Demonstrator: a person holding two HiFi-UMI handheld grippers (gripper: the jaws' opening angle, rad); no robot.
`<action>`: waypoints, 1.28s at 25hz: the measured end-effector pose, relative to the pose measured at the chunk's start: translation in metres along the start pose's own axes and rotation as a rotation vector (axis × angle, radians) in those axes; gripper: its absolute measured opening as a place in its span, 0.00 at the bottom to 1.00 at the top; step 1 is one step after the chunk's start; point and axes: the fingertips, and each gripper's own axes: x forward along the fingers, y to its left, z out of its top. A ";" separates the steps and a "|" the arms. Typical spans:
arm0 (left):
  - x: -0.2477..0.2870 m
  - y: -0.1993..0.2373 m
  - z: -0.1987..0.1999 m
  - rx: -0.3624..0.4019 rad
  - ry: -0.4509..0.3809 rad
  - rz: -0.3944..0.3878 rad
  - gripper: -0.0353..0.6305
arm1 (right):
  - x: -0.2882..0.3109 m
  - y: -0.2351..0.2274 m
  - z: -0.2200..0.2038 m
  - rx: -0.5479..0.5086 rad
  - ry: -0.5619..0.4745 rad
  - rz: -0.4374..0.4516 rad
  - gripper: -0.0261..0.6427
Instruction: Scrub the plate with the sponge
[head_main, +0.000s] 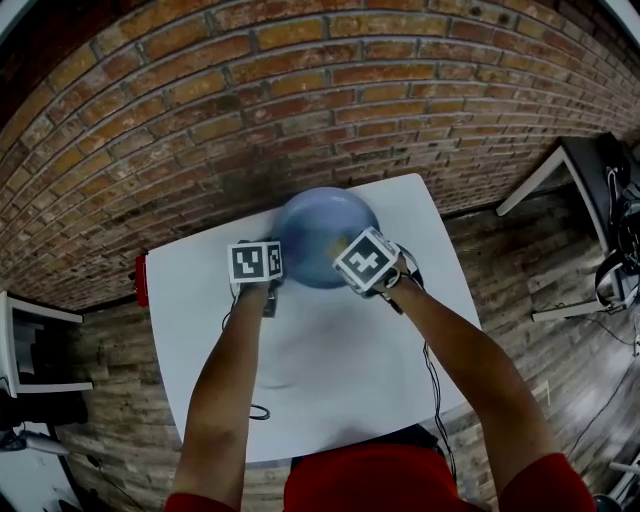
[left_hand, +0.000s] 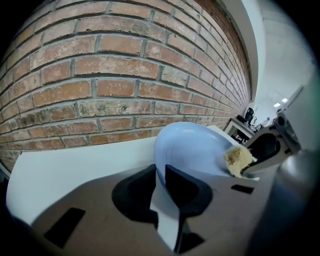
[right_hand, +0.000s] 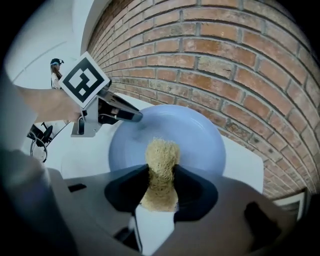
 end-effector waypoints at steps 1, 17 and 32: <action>0.000 0.000 0.000 0.002 0.001 0.002 0.15 | 0.000 -0.004 -0.002 0.018 -0.008 0.003 0.27; -0.069 -0.016 0.037 0.113 -0.310 0.017 0.32 | -0.064 -0.011 0.047 0.145 -0.516 0.084 0.27; -0.249 -0.124 0.104 0.269 -0.782 -0.072 0.11 | -0.236 0.042 0.082 0.039 -1.053 0.181 0.27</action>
